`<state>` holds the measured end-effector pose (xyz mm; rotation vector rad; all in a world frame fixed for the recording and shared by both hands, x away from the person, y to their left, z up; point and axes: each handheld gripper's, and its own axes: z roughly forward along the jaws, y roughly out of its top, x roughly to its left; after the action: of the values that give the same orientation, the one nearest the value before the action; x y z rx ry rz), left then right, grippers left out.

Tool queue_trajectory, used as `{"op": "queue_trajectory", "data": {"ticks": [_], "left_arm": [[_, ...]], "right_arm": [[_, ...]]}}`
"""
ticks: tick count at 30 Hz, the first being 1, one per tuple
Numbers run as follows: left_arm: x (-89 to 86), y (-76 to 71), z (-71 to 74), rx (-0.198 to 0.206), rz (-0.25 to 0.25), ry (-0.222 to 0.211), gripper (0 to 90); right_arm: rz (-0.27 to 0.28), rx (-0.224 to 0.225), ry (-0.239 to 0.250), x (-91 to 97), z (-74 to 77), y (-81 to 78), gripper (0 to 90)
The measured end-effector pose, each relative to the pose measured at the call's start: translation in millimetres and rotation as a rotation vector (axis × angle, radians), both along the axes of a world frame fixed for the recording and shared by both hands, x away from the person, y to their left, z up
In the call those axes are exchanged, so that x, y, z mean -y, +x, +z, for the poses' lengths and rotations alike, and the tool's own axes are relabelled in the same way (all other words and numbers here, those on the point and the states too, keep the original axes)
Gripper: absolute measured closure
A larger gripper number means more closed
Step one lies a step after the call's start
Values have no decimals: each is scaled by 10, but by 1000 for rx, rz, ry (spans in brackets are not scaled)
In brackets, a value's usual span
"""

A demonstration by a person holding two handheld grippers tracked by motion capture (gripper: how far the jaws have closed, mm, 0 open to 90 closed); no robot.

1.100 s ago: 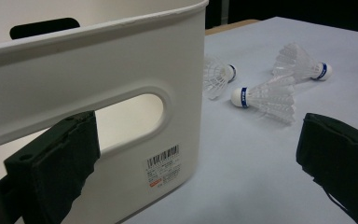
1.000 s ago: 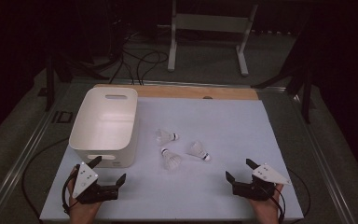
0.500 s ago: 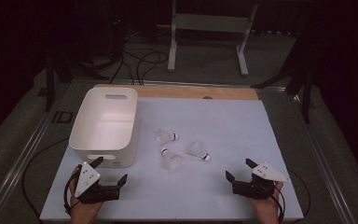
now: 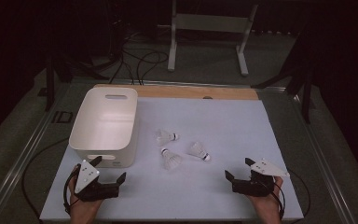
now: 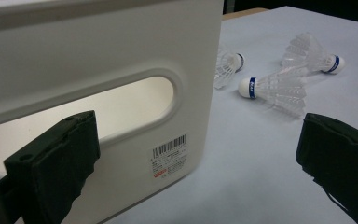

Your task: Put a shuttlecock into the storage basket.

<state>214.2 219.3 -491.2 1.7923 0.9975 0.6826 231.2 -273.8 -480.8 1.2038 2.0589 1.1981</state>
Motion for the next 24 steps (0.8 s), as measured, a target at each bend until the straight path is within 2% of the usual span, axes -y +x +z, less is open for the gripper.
{"op": "queue_trajectory", "data": {"ticks": [8, 24], "left_arm": [[22, 7, -14, -4, -8, 15, 2], [55, 12, -24, -7, -16, 41, 2]], "right_arm": [[6, -19, -1, 3, 82, 56, 82], [17, -23, -58, -58, 251, 151, 82]]}}
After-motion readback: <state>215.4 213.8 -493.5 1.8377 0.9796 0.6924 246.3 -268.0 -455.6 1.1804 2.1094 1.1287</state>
